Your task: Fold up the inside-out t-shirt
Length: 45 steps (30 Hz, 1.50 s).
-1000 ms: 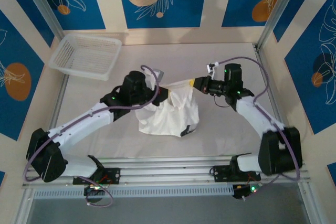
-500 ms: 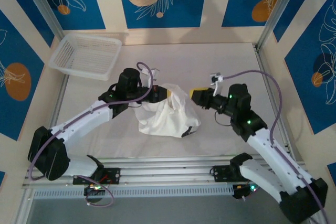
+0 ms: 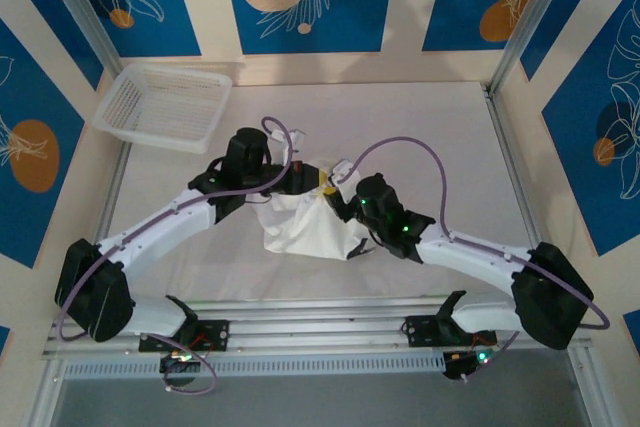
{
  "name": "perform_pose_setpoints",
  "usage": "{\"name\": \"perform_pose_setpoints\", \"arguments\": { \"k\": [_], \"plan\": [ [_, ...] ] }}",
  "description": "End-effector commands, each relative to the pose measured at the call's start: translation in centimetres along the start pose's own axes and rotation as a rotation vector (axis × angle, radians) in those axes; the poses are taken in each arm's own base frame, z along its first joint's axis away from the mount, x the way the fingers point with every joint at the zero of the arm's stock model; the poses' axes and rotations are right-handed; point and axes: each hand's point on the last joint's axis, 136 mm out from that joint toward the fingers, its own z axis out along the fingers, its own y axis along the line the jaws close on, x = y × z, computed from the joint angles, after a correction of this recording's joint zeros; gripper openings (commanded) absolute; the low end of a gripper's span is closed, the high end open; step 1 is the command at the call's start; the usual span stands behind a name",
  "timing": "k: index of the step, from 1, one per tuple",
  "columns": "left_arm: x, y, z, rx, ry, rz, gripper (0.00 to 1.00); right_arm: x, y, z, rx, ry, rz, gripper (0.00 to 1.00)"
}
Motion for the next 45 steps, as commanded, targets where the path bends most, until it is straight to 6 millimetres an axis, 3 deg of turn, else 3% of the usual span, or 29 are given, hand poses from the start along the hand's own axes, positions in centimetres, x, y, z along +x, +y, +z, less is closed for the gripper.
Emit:
{"name": "perform_pose_setpoints", "arguments": {
  "k": [1,3,5,7,10,15,18,21,25,28,33,35,36,38,41,43,45],
  "plan": [
    [-1.6,1.2,-2.1,-0.133,-0.04,0.073,0.0,-6.0,4.9,-4.3,-0.425,-0.18,0.128,0.0],
    [-1.9,4.6,-2.9,-0.274,-0.041,0.109,0.07,-7.2,7.4,-7.6,-0.682,-0.223,0.222,0.0],
    [-2.5,7.4,-3.6,-0.35,-0.053,0.118,0.09,-8.1,7.9,-9.7,-0.783,-0.252,0.292,0.0],
    [-2.7,8.8,-3.6,-0.355,-0.053,0.116,0.14,-8.7,7.1,-10.5,-0.787,-0.262,0.348,0.0],
    [-2.2,9.8,-3.5,-0.338,-0.032,0.096,0.29,-9.6,5.0,-10.7,-0.749,-0.307,0.43,0.0],
    [-2.3,8.5,-6.6,-0.366,-0.09,0.152,0.43,-8.7,2.0,-8.5,-0.615,-0.256,0.544,0.0],
    [-1.9,6.1,-8.3,-0.322,-0.151,0.188,0.5,-7.7,0.3,-7.3,-0.54,-0.213,0.604,0.0],
    [-0.9,3.0,-8.6,-0.233,-0.192,0.195,0.51,-7.1,-1.0,-6.4,-0.491,-0.193,0.664,0.0],
    [0.4,-0.5,-5.9,-0.143,-0.161,0.166,0.51,-7.0,-1.0,-6.2,-0.502,-0.161,0.671,0.0],
    [0.9,0.6,-2.6,-0.152,-0.087,-0.003,0.51,-7.3,-0.9,-6.2,-0.514,-0.157,0.682,0.0],
    [2.1,2.7,1.7,-0.159,-0.009,-0.056,0.67,-7.5,-0.6,-6.1,-0.528,-0.12,0.705,0.0],
    [2.7,3.8,2.5,-0.188,0.016,-0.067,0.6,-7.8,-0.5,-6.3,-0.547,-0.119,0.715,0.0],
    [2.7,4.1,2.6,-0.186,0.016,-0.072,0.44,-7.8,-0.7,-6.4,-0.549,-0.12,0.734,0.0],
    [1.9,3.5,2.0,-0.151,-0.018,-0.072,0.0,-7.0,-2.0,-6.3,-0.527,-0.098,0.816,0.0],
    [-0.5,1.6,0.0,-0.038,-0.104,-0.08,0.0,-2.3,-4.5,-4.8,-0.46,0.01,1.031,0.0],
    [-1.5,0.4,-0.8,0.056,-0.131,-0.084,0.0,0.6,-4.5,-4.0,-0.496,0.082,1.125,0.0],
    [-1.4,-0.2,-0.9,0.104,-0.131,-0.069,0.0,1.8,-3.8,-3.7,-0.561,0.126,1.177,0.13]
  ]
}}
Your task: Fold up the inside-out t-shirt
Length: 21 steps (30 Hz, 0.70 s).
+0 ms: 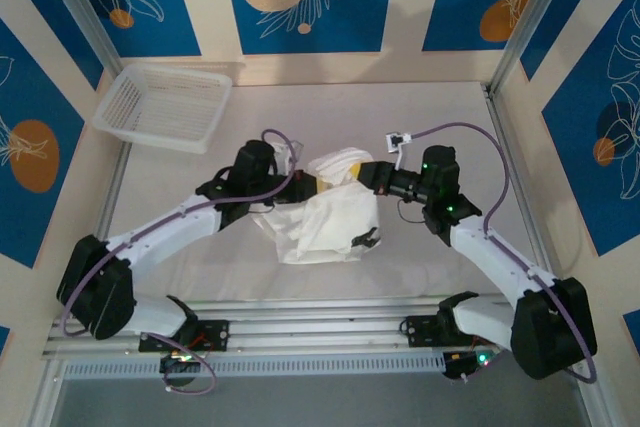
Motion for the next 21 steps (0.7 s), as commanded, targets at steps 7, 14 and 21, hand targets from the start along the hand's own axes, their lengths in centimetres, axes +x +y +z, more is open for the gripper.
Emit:
{"name": "perform_pose_setpoints", "arguments": {
  "k": [7,14,21],
  "plan": [
    [0.7,-1.6,-0.6,0.143,0.016,0.035,0.0,1.9,0.0,-2.5,0.049,0.03,0.064,0.46],
    [0.7,-2.1,-0.8,0.145,0.03,0.069,0.0,2.0,5.3,-2.2,0.152,-0.075,-0.638,0.5],
    [0.8,-2.6,-0.8,0.142,0.032,0.074,0.0,3.3,7.6,3.2,0.018,0.098,-0.703,0.41]
  ]
}}
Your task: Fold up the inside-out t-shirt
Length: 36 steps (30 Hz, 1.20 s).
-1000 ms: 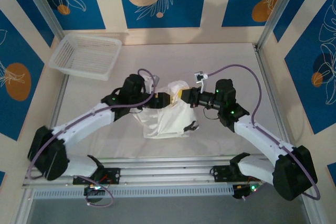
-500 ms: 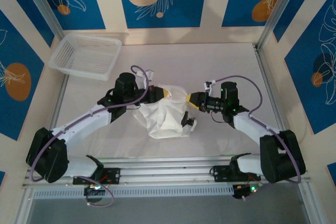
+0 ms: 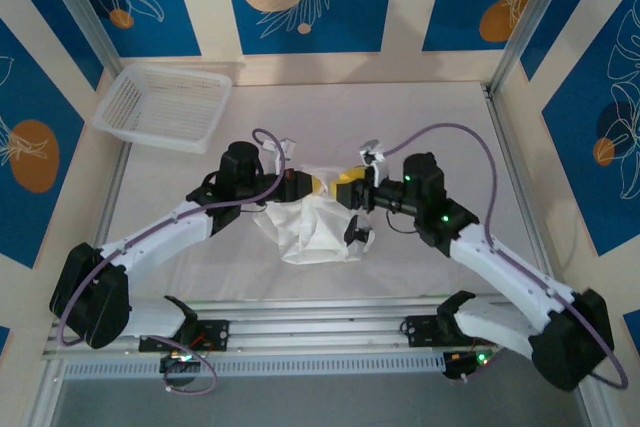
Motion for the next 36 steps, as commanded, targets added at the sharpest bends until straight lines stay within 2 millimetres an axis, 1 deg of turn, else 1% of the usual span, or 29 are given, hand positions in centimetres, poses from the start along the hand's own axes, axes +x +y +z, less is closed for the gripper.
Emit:
{"name": "perform_pose_setpoints", "arguments": {
  "k": [1,3,4,6,7,8,9,10,12,13,14,15,16,18,20,24,28,31,33,36],
  "plan": [
    [-0.9,-2.3,-0.5,0.049,-0.014,0.055,0.0,0.1,0.5,1.8,-0.055,0.055,-0.051,0.36],
    [-1.0,-2.2,-0.6,0.039,-0.019,0.053,0.0,0.2,0.6,2.7,-0.086,0.076,-0.008,0.25],
    [-1.1,-2.2,-0.6,0.037,-0.024,0.055,0.0,0.3,0.8,3.0,-0.101,0.086,0.013,0.22],
    [-1.1,-2.2,-0.6,0.034,-0.026,0.055,0.0,0.3,1.1,3.1,-0.13,0.09,0.045,0.21],
    [-1.1,-2.2,-0.6,0.036,-0.027,0.055,0.0,0.3,1.2,3.0,-0.148,0.086,0.059,0.23],
    [-1.2,-2.3,-0.6,0.039,-0.027,0.057,0.0,0.3,1.5,2.9,-0.164,0.081,0.071,0.28],
    [-1.3,-2.3,-0.6,0.04,-0.029,0.058,0.0,0.4,1.7,2.8,-0.187,0.08,0.089,0.35],
    [-1.3,-2.3,-0.6,0.041,-0.027,0.059,0.0,0.5,1.9,2.8,-0.209,0.081,0.103,0.39],
    [-1.3,-2.3,-0.5,0.04,-0.025,0.061,0.0,1.0,2.0,3.0,-0.223,0.102,0.121,0.4],
    [-1.3,-2.4,-0.5,0.041,-0.026,0.061,0.0,1.3,1.9,3.1,-0.221,0.115,0.126,0.38],
    [-1.4,-2.4,-0.5,0.043,-0.027,0.063,0.0,1.6,1.6,3.2,-0.209,0.126,0.133,0.32],
    [-1.4,-2.5,-0.5,0.045,-0.026,0.064,0.0,1.9,1.1,3.4,-0.189,0.137,0.143,0.22],
    [-1.4,-2.6,-0.6,0.045,-0.026,0.065,0.0,2.1,0.6,3.5,-0.167,0.143,0.153,0.16],
    [-1.4,-2.5,-0.6,0.038,-0.026,0.068,0.0,1.9,-0.1,3.5,-0.132,0.137,0.159,0.05],
    [-1.4,-2.4,-0.7,0.031,-0.026,0.072,0.0,1.4,-0.6,3.2,-0.091,0.122,0.146,0.0],
    [-1.3,-1.6,-0.8,-0.008,-0.032,0.084,0.0,-0.2,-1.0,1.9,-0.019,0.073,0.082,0.0],
    [-0.4,0.1,-0.6,-0.072,0.002,0.098,0.0,-2.3,0.0,0.0,-0.012,0.009,0.045,0.0],
    [0.2,1.3,-0.4,-0.107,0.015,0.101,0.01,-3.4,-0.2,-1.3,0.022,-0.043,0.051,0.0],
    [0.4,1.4,-0.3,-0.099,0.019,0.095,0.0,-3.4,-0.1,-1.6,0.028,-0.05,0.028,0.0],
    [0.3,1.2,-0.2,-0.086,0.018,0.095,0.0,-2.6,-0.6,-1.6,0.051,-0.025,0.032,0.0]
  ]
}}
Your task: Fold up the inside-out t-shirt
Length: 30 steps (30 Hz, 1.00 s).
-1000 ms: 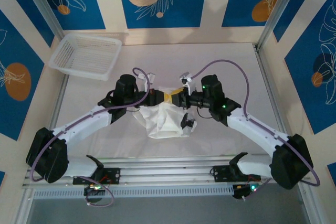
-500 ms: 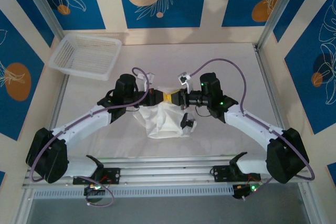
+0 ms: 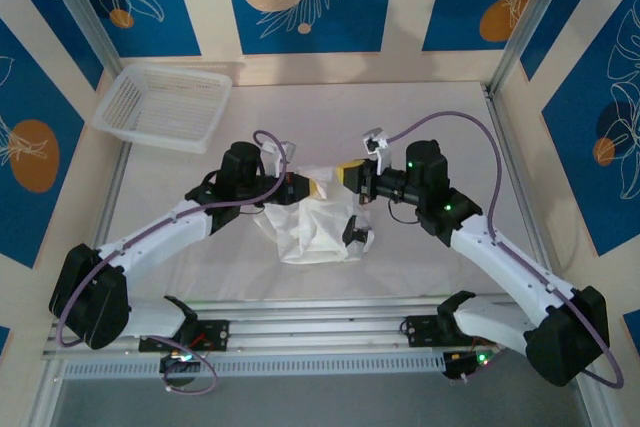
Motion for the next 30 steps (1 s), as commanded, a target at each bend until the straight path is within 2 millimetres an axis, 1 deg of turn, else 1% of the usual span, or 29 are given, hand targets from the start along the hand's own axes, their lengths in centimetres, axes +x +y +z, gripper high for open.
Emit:
{"name": "perform_pose_setpoints", "arguments": {
  "k": [1,2,3,4,5,6,7,9,13,16,17,18,20,21,22,24,26,28,30],
  "plan": [
    [-0.3,-0.3,-0.1,0.002,-0.006,0.036,0.0,0.1,-0.4,-0.1,0.031,0.011,-0.014,0.0],
    [-0.3,-0.3,0.0,0.004,-0.006,0.037,0.0,0.4,-0.1,0.0,0.014,0.022,-0.02,0.01],
    [-0.4,-0.4,-0.1,0.006,-0.009,0.039,0.0,0.9,0.5,0.3,-0.015,0.039,-0.044,0.18],
    [-0.5,-0.5,-0.2,0.009,-0.013,0.039,0.0,1.6,1.0,0.6,-0.031,0.058,-0.083,0.41],
    [-0.6,-0.6,-0.2,0.01,-0.014,0.042,0.0,2.4,1.2,1.1,-0.032,0.081,-0.124,0.52],
    [-0.6,-0.6,-0.2,0.01,-0.014,0.041,0.0,3.1,1.1,1.4,-0.024,0.103,-0.144,0.56],
    [-0.6,-0.6,-0.1,0.011,-0.013,0.041,0.0,3.5,0.7,1.7,-0.007,0.117,-0.139,0.58],
    [-0.7,-0.8,-0.1,0.019,-0.012,0.039,0.0,3.8,0.1,2.3,0.001,0.132,-0.104,0.57],
    [-0.8,-1.0,-0.1,0.029,-0.014,0.037,0.0,4.3,0.0,3.9,-0.044,0.171,-0.059,0.55],
    [-0.9,-1.2,-0.3,0.029,-0.02,0.04,0.0,4.9,-0.1,5.0,-0.073,0.207,-0.019,0.48],
    [-0.9,-1.1,-0.3,0.027,-0.021,0.04,0.0,5.0,0.0,5.3,-0.085,0.217,-0.005,0.44],
    [-0.9,-1.1,-0.4,0.025,-0.022,0.042,0.0,4.9,0.2,5.5,-0.097,0.223,0.008,0.37],
    [-0.8,-0.9,-0.4,0.014,-0.025,0.043,0.0,4.6,0.4,5.6,-0.107,0.22,0.025,0.13],
    [-0.7,-0.6,-0.4,0.002,-0.023,0.044,0.0,4.1,0.5,5.4,-0.105,0.206,0.031,0.01],
    [-0.5,-0.1,-0.3,-0.021,-0.018,0.045,0.0,3.4,0.8,5.0,-0.108,0.185,0.037,0.0],
    [0.2,1.8,-0.2,-0.102,0.004,0.074,0.0,1.9,1.6,3.8,-0.122,0.141,0.062,0.0],
    [1.3,4.5,-0.1,-0.206,0.061,0.139,0.04,0.2,2.4,2.2,-0.167,0.107,0.105,0.0],
    [1.6,6.8,-0.3,-0.283,0.094,0.194,0.08,-0.9,3.2,0.8,-0.22,0.09,0.156,0.0],
    [1.2,7.4,-0.4,-0.308,0.107,0.24,0.11,-1.8,3.8,-0.2,-0.28,0.076,0.2,0.0]
  ]
}}
